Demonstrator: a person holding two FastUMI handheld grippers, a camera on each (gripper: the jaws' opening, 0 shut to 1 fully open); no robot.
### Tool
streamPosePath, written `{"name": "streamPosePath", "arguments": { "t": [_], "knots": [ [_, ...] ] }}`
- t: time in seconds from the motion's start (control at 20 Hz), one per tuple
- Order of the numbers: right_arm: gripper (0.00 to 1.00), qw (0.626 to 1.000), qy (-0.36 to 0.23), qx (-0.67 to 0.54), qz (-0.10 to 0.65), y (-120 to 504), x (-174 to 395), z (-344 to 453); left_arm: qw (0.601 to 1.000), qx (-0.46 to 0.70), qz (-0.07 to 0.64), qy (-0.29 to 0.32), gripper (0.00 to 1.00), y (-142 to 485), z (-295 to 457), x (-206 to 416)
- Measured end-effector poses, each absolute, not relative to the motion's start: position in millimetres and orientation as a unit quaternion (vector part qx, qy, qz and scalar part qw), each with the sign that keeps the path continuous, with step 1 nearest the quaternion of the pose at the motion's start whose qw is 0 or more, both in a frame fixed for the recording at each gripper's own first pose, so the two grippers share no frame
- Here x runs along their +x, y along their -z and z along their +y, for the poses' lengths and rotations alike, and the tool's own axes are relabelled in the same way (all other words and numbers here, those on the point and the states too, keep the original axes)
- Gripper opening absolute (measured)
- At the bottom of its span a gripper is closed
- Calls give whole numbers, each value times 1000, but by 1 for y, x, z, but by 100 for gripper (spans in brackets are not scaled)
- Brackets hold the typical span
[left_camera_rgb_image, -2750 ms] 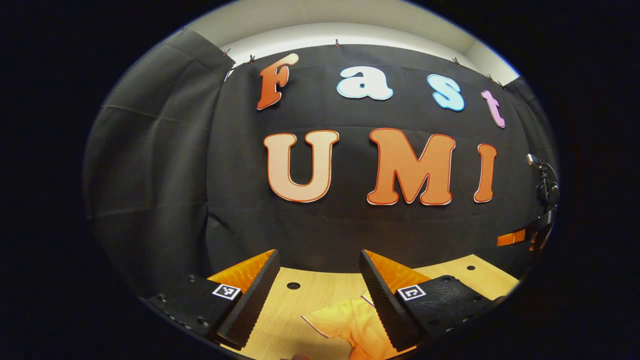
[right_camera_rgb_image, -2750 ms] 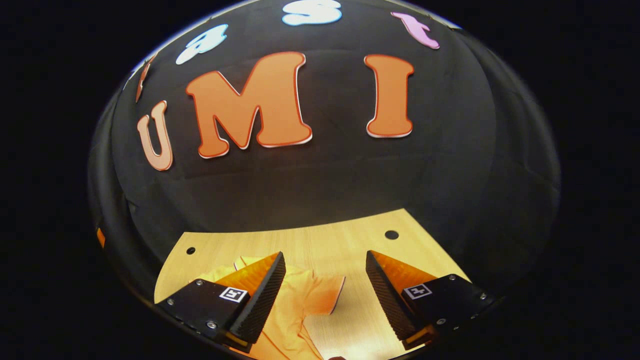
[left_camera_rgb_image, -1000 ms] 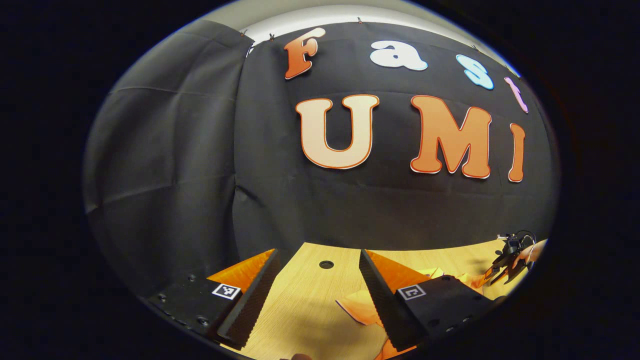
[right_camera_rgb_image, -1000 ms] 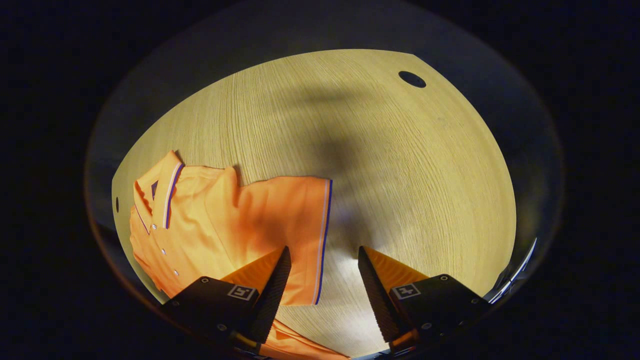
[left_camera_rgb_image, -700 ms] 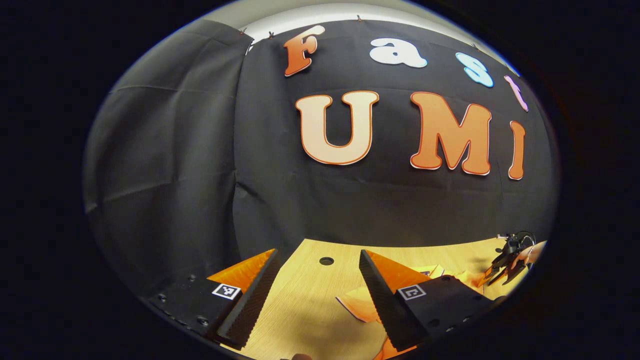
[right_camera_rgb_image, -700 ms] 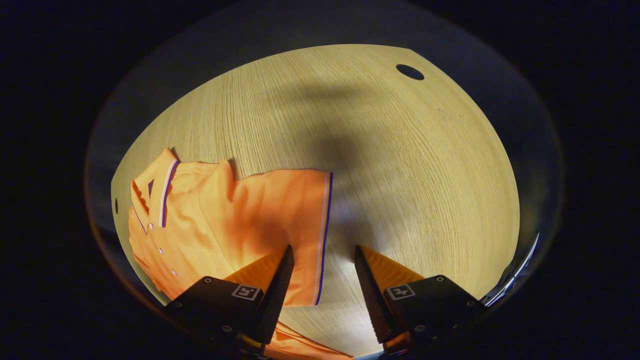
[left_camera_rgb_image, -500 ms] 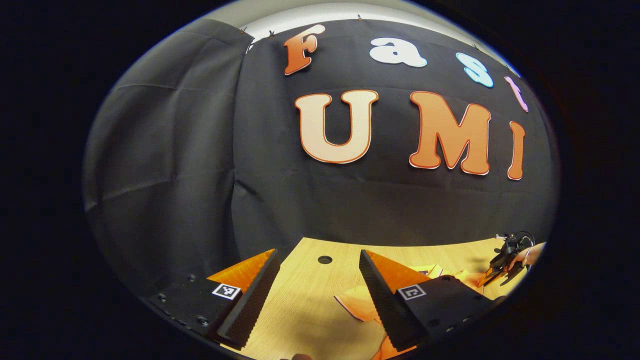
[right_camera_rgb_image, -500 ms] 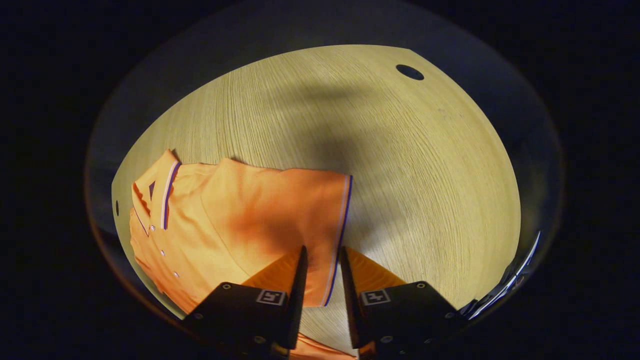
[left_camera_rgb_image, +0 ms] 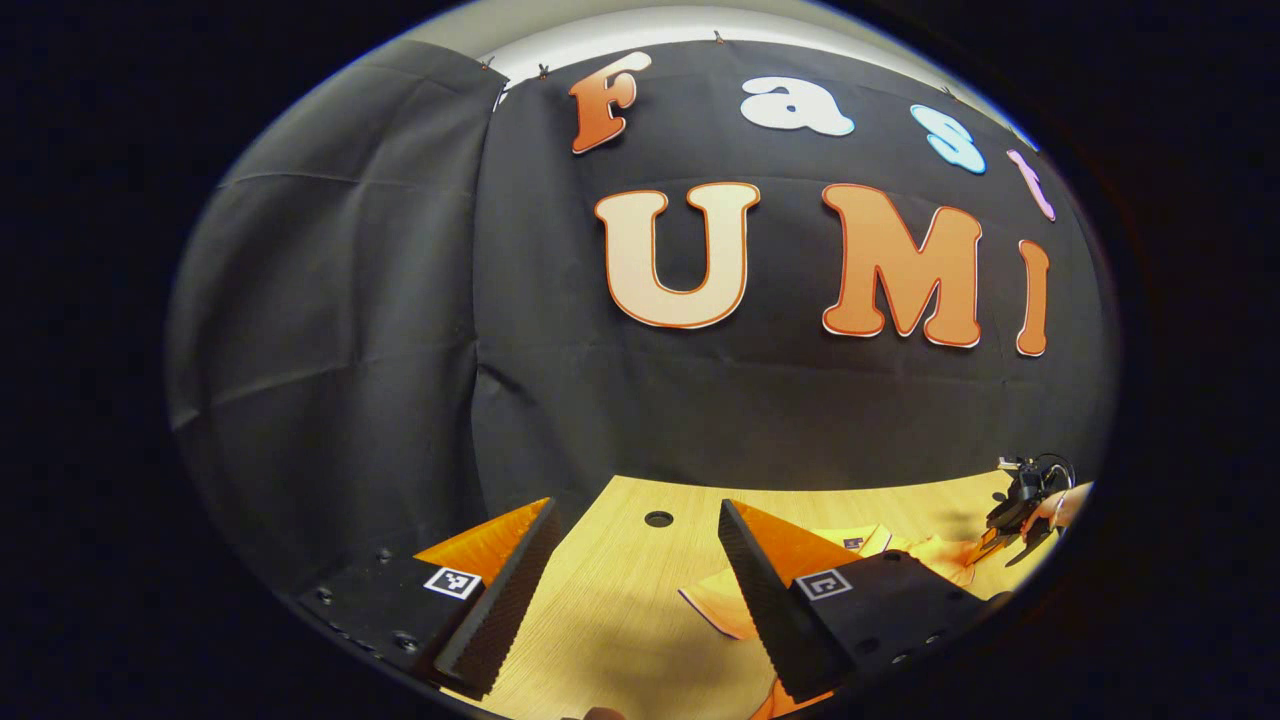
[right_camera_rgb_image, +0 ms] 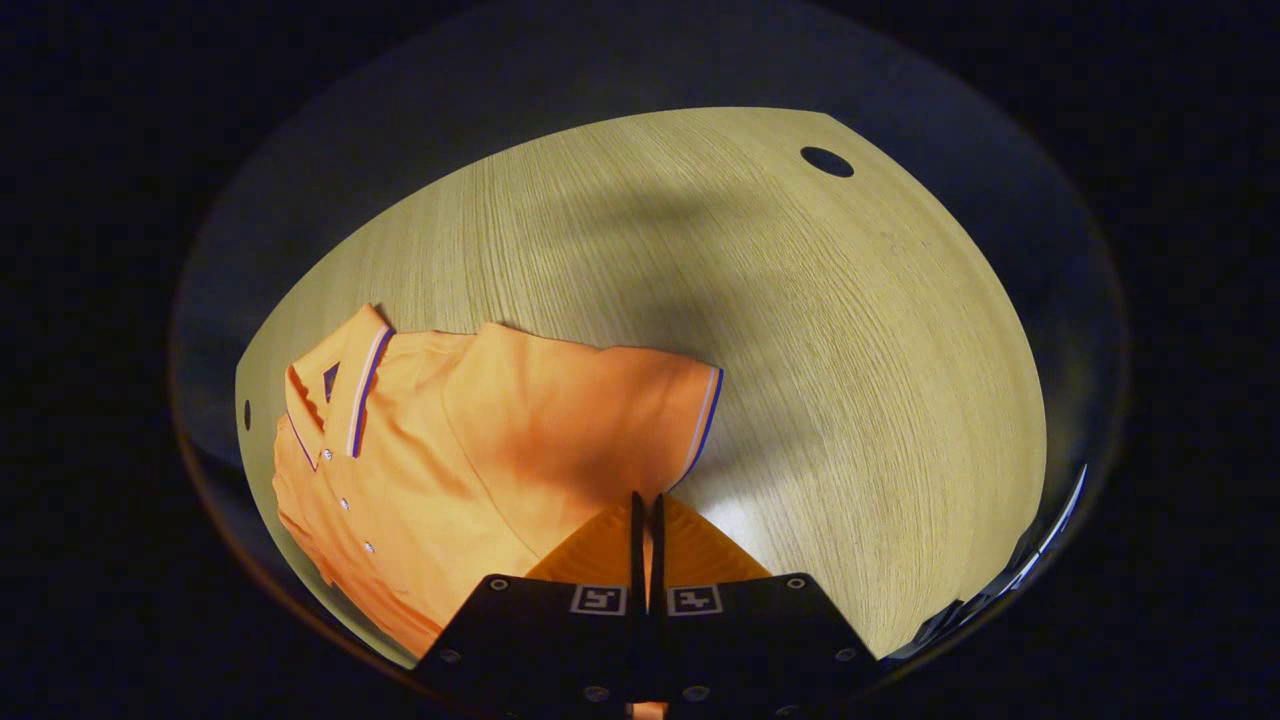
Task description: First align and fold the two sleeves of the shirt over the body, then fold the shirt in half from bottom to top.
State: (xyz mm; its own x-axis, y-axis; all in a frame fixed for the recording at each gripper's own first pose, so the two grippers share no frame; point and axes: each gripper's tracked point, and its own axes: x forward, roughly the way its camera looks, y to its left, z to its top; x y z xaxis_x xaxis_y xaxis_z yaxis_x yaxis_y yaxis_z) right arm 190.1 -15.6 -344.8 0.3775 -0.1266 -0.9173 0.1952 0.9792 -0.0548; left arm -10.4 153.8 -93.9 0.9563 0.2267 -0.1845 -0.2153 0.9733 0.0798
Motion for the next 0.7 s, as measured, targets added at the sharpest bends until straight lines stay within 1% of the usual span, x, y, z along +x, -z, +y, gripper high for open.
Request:
{"name": "streamPosePath", "arguments": {
  "t": [0.05, 0.1, 0.45, 0.7],
  "knots": [
    [5, 833, 94, 24, 544, 338, 191, -14, 989, 28, 94, -110, 98, 91, 155, -10],
    [1, 838, 92, 13, 538, 331, 190, -12, 990, 27, 92, -108, 98, 90, 155, -10],
    [0, 865, 59, -56, 494, 278, 196, 31, 992, 23, 78, -93, 98, 80, 161, -15],
    [0, 872, 27, -70, 484, 265, 191, 82, 993, 19, 69, -92, 98, 74, 177, -24]
  ]
}}
